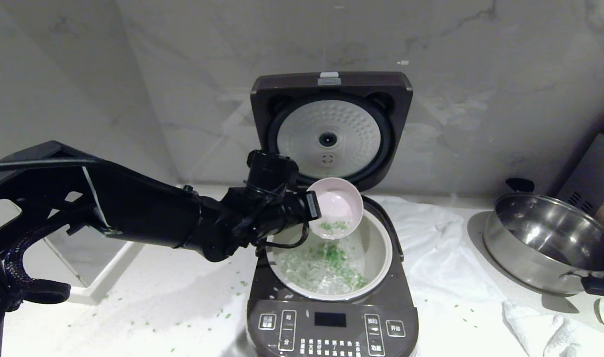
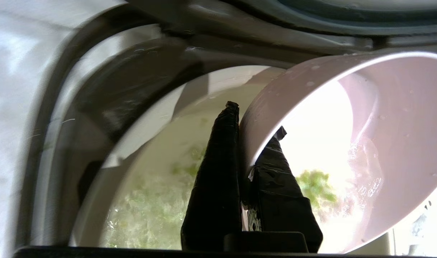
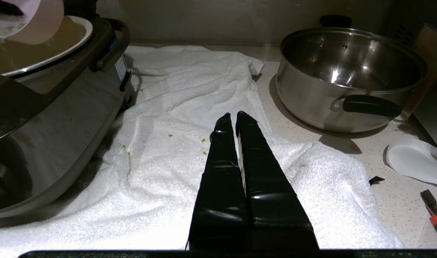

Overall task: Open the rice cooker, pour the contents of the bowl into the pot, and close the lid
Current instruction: Pour the water from the bowl into the rice cooker

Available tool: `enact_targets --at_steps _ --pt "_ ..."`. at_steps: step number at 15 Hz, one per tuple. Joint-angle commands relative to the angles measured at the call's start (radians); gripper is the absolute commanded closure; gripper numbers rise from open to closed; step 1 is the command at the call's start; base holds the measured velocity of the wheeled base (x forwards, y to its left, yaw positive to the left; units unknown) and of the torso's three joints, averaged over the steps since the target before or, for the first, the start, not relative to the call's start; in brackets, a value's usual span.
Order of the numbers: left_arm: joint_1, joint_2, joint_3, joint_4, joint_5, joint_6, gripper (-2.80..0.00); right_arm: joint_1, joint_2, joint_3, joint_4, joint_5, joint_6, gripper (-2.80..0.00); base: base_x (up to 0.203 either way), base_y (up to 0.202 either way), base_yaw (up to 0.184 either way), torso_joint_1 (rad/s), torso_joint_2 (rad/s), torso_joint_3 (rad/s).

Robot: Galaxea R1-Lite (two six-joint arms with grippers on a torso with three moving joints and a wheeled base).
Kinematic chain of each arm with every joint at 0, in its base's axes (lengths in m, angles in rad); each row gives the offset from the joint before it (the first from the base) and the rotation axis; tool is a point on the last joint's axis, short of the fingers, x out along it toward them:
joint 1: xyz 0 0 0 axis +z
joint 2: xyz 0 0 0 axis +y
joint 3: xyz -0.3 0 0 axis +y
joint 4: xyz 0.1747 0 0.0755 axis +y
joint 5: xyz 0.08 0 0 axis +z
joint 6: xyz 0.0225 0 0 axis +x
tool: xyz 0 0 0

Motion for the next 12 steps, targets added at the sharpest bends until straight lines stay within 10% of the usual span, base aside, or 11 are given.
enact_targets --at_steps 1,12 --pt "-0.007 0.032 0.014 -0.095 0.014 0.0 0.0 0.0 0.0 0.002 -0.001 0.0 0.0 0.0 0.0 0.0 0.0 0.0 0.0 0.0" --pt "-0.013 0.183 0.291 -0.976 0.029 0.144 0.0 0.0 0.0 0.002 -0.001 0.0 0.0 0.0 0.0 0.0 0.0 0.0 0.0 0.0"
